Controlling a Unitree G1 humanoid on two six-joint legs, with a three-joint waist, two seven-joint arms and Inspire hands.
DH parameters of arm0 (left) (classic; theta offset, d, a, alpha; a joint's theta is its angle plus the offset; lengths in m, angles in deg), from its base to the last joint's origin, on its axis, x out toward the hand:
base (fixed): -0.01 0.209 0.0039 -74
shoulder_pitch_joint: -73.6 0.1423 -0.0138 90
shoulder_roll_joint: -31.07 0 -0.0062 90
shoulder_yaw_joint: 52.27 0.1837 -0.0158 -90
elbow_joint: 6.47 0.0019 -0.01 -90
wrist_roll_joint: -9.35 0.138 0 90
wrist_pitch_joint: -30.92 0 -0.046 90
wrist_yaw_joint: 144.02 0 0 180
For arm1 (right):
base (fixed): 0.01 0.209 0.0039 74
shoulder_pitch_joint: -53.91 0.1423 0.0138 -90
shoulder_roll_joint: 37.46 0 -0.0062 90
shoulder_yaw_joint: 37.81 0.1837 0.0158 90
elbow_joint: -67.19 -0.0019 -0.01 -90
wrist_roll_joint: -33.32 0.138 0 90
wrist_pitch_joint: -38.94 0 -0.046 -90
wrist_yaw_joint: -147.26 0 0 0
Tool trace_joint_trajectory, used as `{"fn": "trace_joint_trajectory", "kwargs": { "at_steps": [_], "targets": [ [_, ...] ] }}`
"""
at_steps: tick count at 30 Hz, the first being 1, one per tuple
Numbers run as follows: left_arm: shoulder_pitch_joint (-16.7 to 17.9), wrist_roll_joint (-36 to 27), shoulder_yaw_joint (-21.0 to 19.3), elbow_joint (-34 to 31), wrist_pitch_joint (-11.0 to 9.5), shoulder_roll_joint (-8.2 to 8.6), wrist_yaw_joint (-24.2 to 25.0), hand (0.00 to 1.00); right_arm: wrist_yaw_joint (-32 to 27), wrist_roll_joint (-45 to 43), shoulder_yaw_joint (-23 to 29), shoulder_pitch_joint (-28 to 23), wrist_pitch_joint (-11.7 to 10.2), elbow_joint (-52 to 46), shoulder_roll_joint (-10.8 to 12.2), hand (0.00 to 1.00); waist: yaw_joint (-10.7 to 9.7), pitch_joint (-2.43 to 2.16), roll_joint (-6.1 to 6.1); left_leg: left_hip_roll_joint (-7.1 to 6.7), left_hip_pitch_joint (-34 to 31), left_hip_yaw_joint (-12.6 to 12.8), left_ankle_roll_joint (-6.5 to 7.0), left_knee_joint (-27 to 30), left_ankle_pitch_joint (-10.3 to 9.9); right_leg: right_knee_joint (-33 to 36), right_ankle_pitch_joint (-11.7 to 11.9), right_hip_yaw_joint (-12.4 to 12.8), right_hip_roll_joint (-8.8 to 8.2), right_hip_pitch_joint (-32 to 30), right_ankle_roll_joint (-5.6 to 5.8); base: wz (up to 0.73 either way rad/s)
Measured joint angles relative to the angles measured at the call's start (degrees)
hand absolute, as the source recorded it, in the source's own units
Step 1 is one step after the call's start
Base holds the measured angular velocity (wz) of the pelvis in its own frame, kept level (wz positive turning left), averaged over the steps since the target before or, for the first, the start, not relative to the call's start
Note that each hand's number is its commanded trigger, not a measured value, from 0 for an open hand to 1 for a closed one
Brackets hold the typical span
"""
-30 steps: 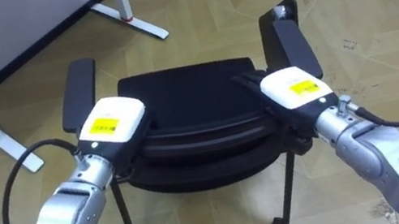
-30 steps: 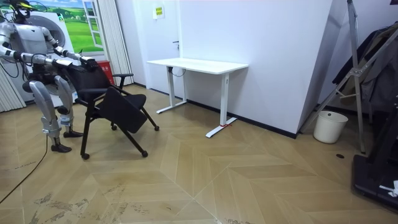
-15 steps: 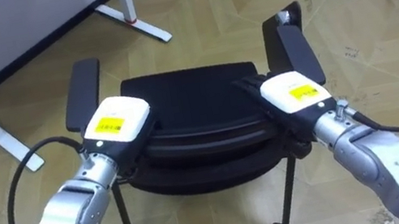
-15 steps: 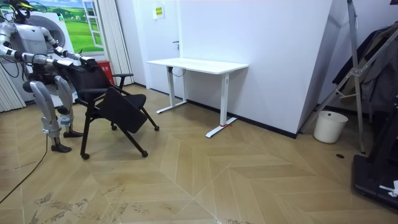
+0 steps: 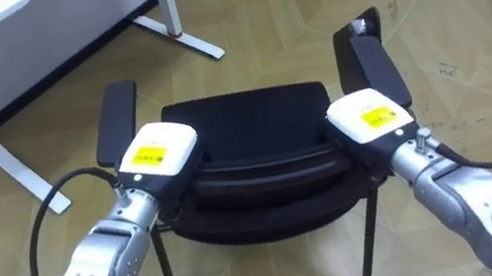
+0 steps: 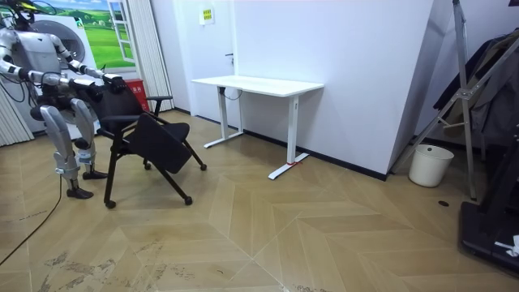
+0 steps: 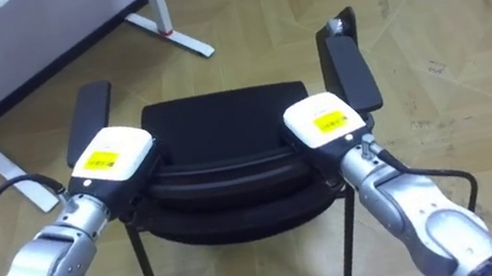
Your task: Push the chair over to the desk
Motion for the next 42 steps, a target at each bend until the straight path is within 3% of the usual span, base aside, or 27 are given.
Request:
{"fn": "trace_joint_trajectory", "kwargs": {
  "at_steps": [9, 15, 18, 20, 21, 22, 23, 24, 25, 26, 27, 29, 31, 33, 36, 37, 38, 39, 40, 41, 42],
  "targets": [
    [0.00, 0.09, -0.14, 0.68, -0.44, 0.50, -0.25, 1.00, -0.96, -0.22, 0.28, -0.68, -0.22, 0.18, -0.06, 1.00, -0.01, -0.03, -0.15, -0.19, -0.08, 0.02, 0.00, 0.34, 0.00, 0.34, -0.20, -0.55, -0.47, 0.33, 0.18, 0.02],
    [-3.71, 0.09, -0.41, 6.74, -3.29, 0.89, -0.88, 1.00, -4.48, -0.18, 0.18, 1.15, -2.09, 5.86, 1.47, 1.00, 0.35, 0.50, -2.01, -0.14, -3.01, 0.85, -0.02, 6.06, -0.16, 4.71, -2.48, -1.70, -1.53, -1.23, -0.73, 0.12],
    [-6.15, 0.02, -0.59, 11.93, -5.09, 1.29, -2.33, 1.00, -5.82, -0.10, -0.28, 3.64, -2.89, 10.52, 3.47, 1.00, 0.90, 0.91, -2.49, 0.85, -6.26, 0.96, -0.83, 14.19, -1.52, 9.53, -5.14, -2.31, -1.76, -3.06, -1.99, 0.07],
    [-8.88, 0.02, -0.37, 16.32, -6.25, 1.99, -3.16, 1.00, -6.89, -0.47, -0.29, 5.88, -4.10, 14.62, 4.69, 1.00, 0.91, 1.06, -3.04, 2.75, -13.49, 0.63, -0.43, 28.81, -1.11, 14.18, -8.04, -3.23, -1.58, -4.37, -3.42, 0.25],
    [-9.42, 0.01, -0.34, 16.98, -6.37, 2.21, -3.23, 1.00, -7.10, -0.54, -0.27, 6.42, -4.45, 15.48, 4.78, 1.00, 0.90, 1.14, -3.09, 3.62, -15.51, 0.61, -0.08, 32.79, -0.29, 15.30, -8.78, -3.41, -1.48, -4.54, -3.92, 0.35],
    [-9.97, -0.04, 0.15, 18.33, -6.48, 2.54, -3.69, 1.00, -7.85, -0.43, -0.27, 6.86, -4.71, 17.39, 5.28, 1.00, 0.81, 1.46, -3.02, 5.25, -19.53, 0.61, 0.31, 40.34, 3.56, 16.68, -9.76, -4.37, -1.06, -4.19, -4.77, 0.30],
    [-10.68, -0.01, 0.49, 19.73, -6.87, 3.00, -4.23, 1.00, -8.37, -0.44, -0.19, 6.87, -4.74, 18.77, 5.81, 1.00, 1.28, 1.51, -3.25, 6.73, -23.78, 0.53, 0.54, 46.77, 9.93, 17.31, -10.14, -5.05, -0.68, -3.14, -5.41, 0.28],
    [-10.76, -0.02, 0.53, 20.35, -7.16, 3.22, -4.41, 1.00, -8.62, -0.49, -0.14, 6.89, -4.86, 19.37, 5.94, 1.00, 1.36, 1.61, -3.51, 7.10, -25.98, 0.06, 0.80, 49.64, 14.38, 17.46, -10.28, -5.34, -0.59, -2.62, -5.86, 0.24],
    [-10.86, -0.14, 0.67, 21.64, -7.71, 3.59, -4.91, 1.00, -8.93, -0.47, -0.09, 6.93, -5.15, 20.22, 6.08, 1.00, 1.68, 2.04, -4.43, 7.53, -30.56, -0.49, 2.18, 54.21, 25.09, 18.10, -10.55, -5.76, -0.74, -2.31, -6.71, 0.29],
    [-11.46, -0.52, 1.01, 22.66, -7.84, 4.21, -5.66, 1.00, -9.33, -0.12, -0.01, 7.07, -5.42, 20.41, 5.55, 1.00, 1.66, 1.97, -4.51, 7.17, -36.02, -0.48, 2.21, 58.68, 28.37, 19.49, -11.04, -7.24, -1.38, -2.50, -7.77, 0.28],
    [-11.65, -0.68, 1.09, 23.02, -7.82, 4.47, -5.96, 1.00, -9.67, -0.10, 0.01, 7.25, -5.48, 20.58, 5.41, 1.00, 1.66, 2.42, -4.03, 6.66, -39.11, -0.33, 3.04, 62.48, 26.89, 20.54, -11.49, -8.01, -1.89, -2.65, -8.51, 0.14],
    [-11.43, -2.09, 1.70, 24.56, -7.42, 5.02, -7.20, 1.00, -9.97, -0.30, -0.20, 8.74, -5.63, 23.16, 6.22, 1.00, 1.78, 2.68, -4.35, 4.65, -49.56, 3.10, 3.65, 72.66, 19.47, 21.91, -12.00, -8.28, -3.19, -2.62, -9.29, -0.03],
    [-11.27, -2.95, 2.13, 26.10, -7.34, 5.73, -8.14, 1.00, -9.99, -0.60, -0.34, 9.51, -6.35, 24.48, 6.15, 1.00, 2.09, 2.97, -4.34, 4.32, -53.34, 6.84, 3.34, 72.50, 16.29, 21.90, -12.16, -8.32, -3.67, -2.52, -9.45, -0.05],
    [-11.32, -3.85, 2.17, 26.99, -7.48, 5.76, -8.44, 1.00, -10.13, -0.73, -0.88, 10.25, -6.53, 25.07, 6.16, 1.00, 2.29, 3.25, -3.56, 4.41, -54.01, 8.10, 3.11, 69.02, 15.15, 22.32, -12.62, -8.44, -2.87, -2.26, -9.70, -0.04],
    [-11.88, -4.57, 2.17, 27.26, -7.49, 5.31, -8.60, 1.00, -11.24, -0.61, -1.88, 11.42, -6.77, 26.04, 6.17, 1.00, 2.91, 3.05, -3.37, 3.05, -51.00, 8.15, 3.15, 60.65, 15.13, 23.67, -14.16, -8.68, -1.64, -3.29, -8.86, 0.06],
    [-12.06, -4.65, 2.29, 27.50, -7.45, 5.39, -8.71, 1.00, -11.76, -0.52, -1.85, 11.33, -6.81, 26.38, 6.32, 1.00, 2.54, 3.10, -3.02, 2.13, -48.78, 8.19, 3.43, 56.40, 14.98, 23.04, -14.80, -8.59, -0.61, -3.24, -5.37, 0.25],
    [-11.99, -4.72, 3.07, 27.88, -6.86, 5.82, -9.03, 1.00, -12.77, -0.64, -1.82, 10.85, -7.02, 27.20, 6.46, 1.00, 2.84, 2.21, -1.25, 2.80, -46.08, 8.18, 4.69, 50.97, 14.25, 21.87, -15.13, -8.50, 1.24, -2.85, 5.33, 0.12],
    [-11.85, -4.88, 3.19, 27.91, -6.56, 6.09, -9.23, 1.00, -13.26, -0.76, -1.84, 10.53, -7.35, 27.59, 6.32, 1.00, 2.71, 1.31, 0.00, 3.53, -44.97, 7.95, 4.58, 48.52, 13.98, 24.24, -15.86, -8.23, 1.16, -3.43, 6.39, -0.45],
    [-11.95, -6.49, 2.98, 26.97, -7.18, 4.50, -9.40, 1.00, -13.81, -0.84, -2.58, 12.22, -8.32, 27.69, 5.85, 1.00, 4.22, 1.83, -2.02, 1.22, -43.15, 8.09, 4.18, 46.83, 12.99, 32.22, -20.37, -2.67, -3.78, -5.31, 0.33, -0.75],
    [-12.88, -7.00, 2.06, 27.43, -7.43, 4.57, -9.40, 1.00, -14.56, -0.87, -2.75, 14.18, -8.37, 28.00, 5.74, 1.00, 5.73, 2.01, -2.23, 0.14, -40.87, 7.79, 3.27, 44.93, 11.44, 36.67, -23.58, -2.33, -4.37, -7.51, -3.05, -0.59],
    [-13.23, -6.84, 1.90, 27.84, -7.03, 5.21, -9.25, 1.00, -14.66, -0.85, -2.49, 14.09, -8.22, 28.14, 5.82, 1.00, 5.64, 1.90, -2.06, -0.21, -39.33, 7.86, 3.49, 43.07, 10.46, 37.26, -24.21, -2.36, -3.99, -7.27, -3.33, -0.16]
  ]
}}
